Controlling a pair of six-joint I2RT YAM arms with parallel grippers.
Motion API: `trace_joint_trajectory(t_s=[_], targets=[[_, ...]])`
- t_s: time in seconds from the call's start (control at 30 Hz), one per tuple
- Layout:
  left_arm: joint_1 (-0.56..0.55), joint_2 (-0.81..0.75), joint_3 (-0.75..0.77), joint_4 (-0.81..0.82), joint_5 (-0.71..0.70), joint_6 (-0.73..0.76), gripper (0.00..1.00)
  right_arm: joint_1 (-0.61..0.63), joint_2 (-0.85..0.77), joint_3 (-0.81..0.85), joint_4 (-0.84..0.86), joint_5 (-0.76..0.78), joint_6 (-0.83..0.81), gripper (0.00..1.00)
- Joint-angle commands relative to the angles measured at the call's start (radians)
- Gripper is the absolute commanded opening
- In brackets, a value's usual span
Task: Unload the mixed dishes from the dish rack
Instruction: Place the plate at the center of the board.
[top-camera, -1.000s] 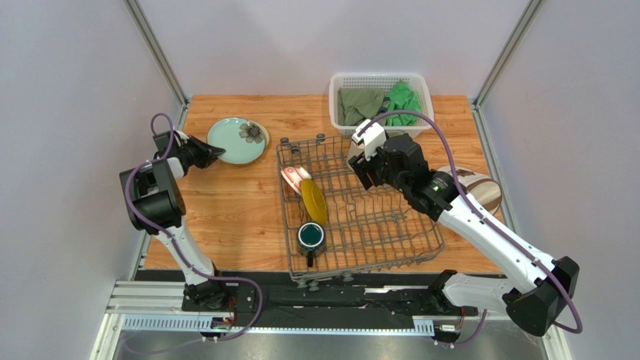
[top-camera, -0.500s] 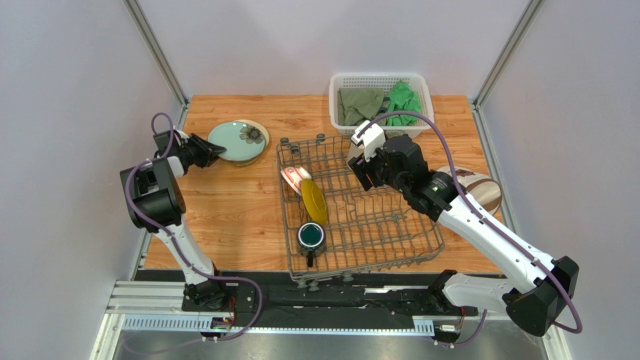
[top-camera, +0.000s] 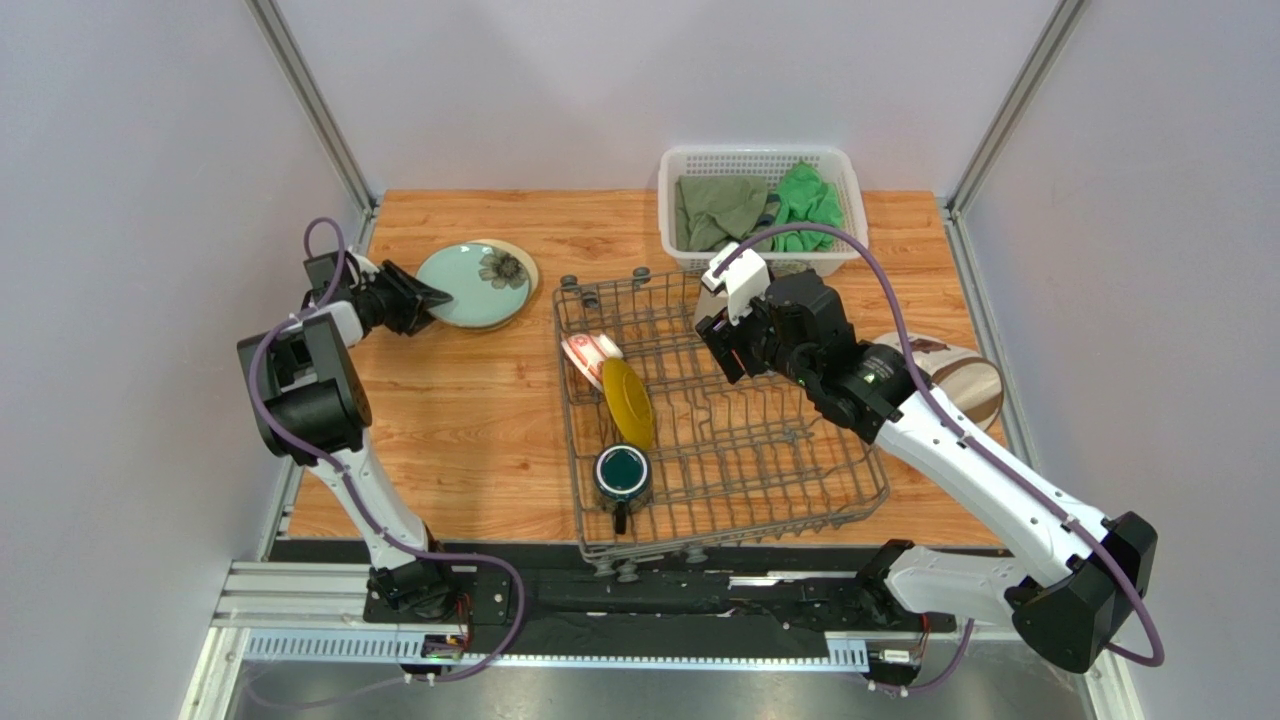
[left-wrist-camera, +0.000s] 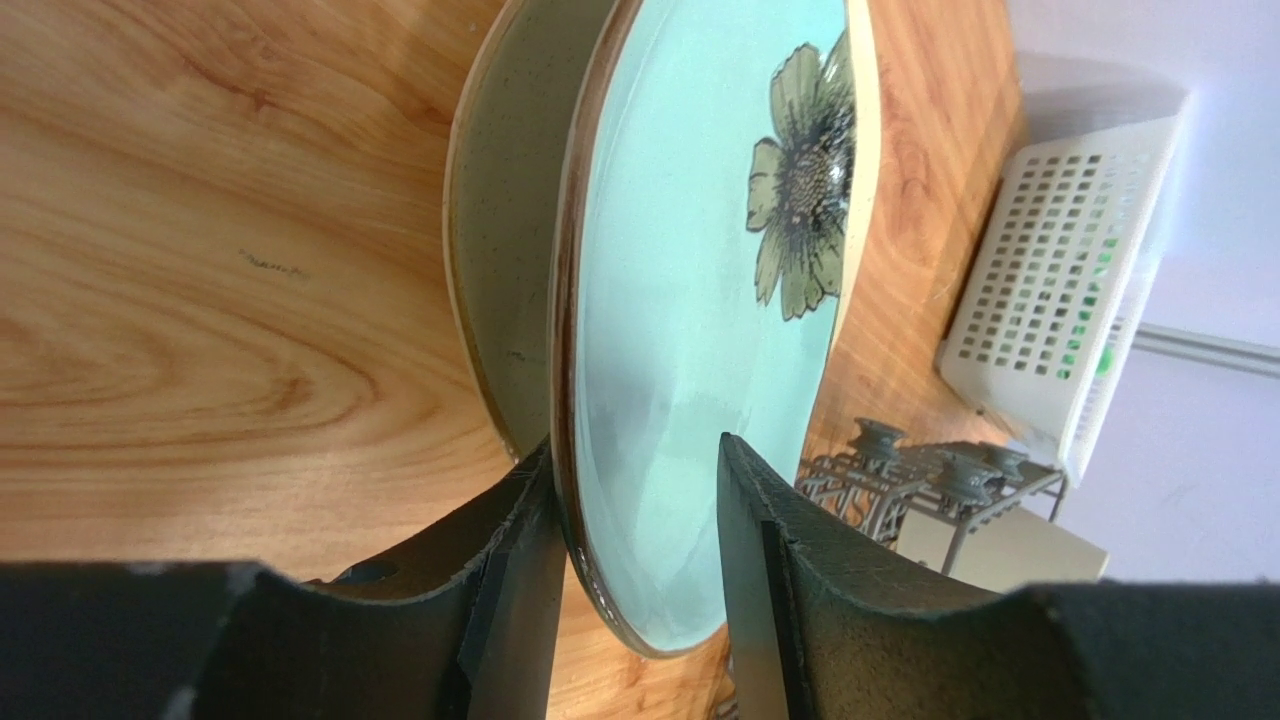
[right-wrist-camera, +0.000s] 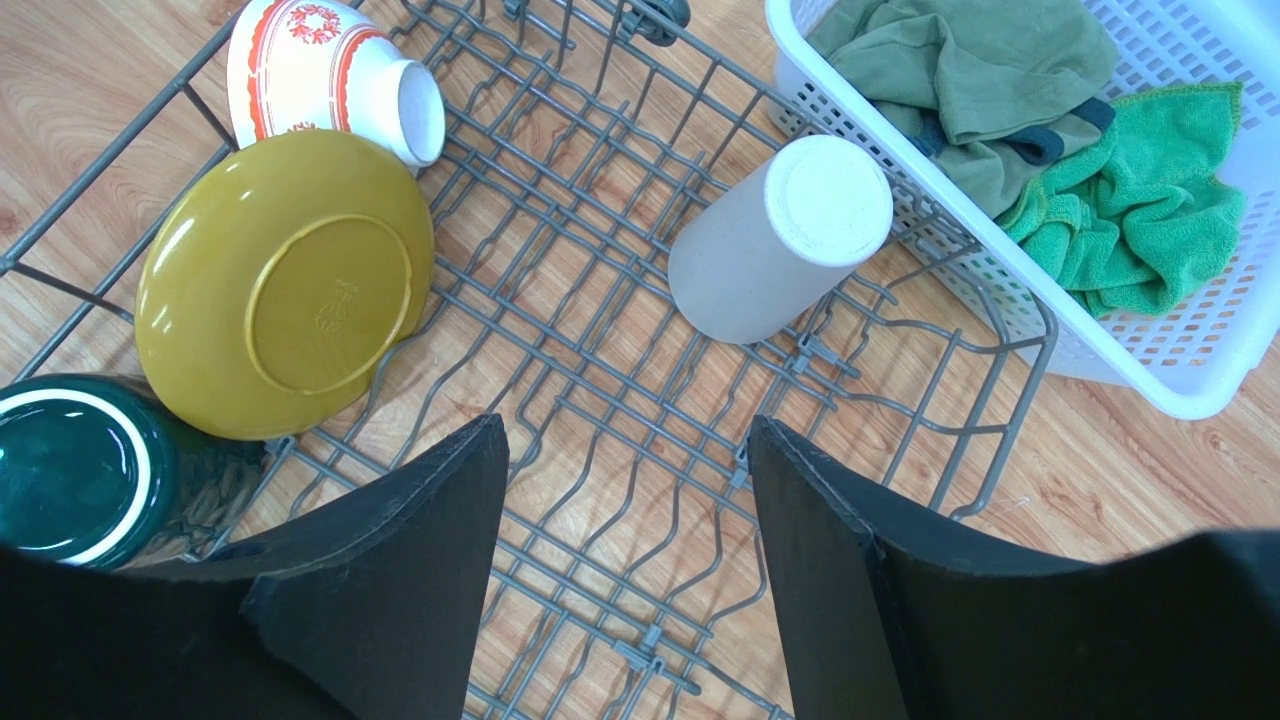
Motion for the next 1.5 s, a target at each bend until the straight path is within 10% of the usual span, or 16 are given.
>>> trace_joint_trajectory(t_s=[0.0,1.47], targets=[[0.008,-0.003,0.076,-0.086,0.001,0.061,0.48,-0.004,-0.024,-0.004,0.043,-0.014,0.01,0.65],[-0.038,0.129,0.348,-0.464,-0.061,0.233,0.5,-0.004,-0.018,-0.036,0.055,-0.029,0.008,0.65]])
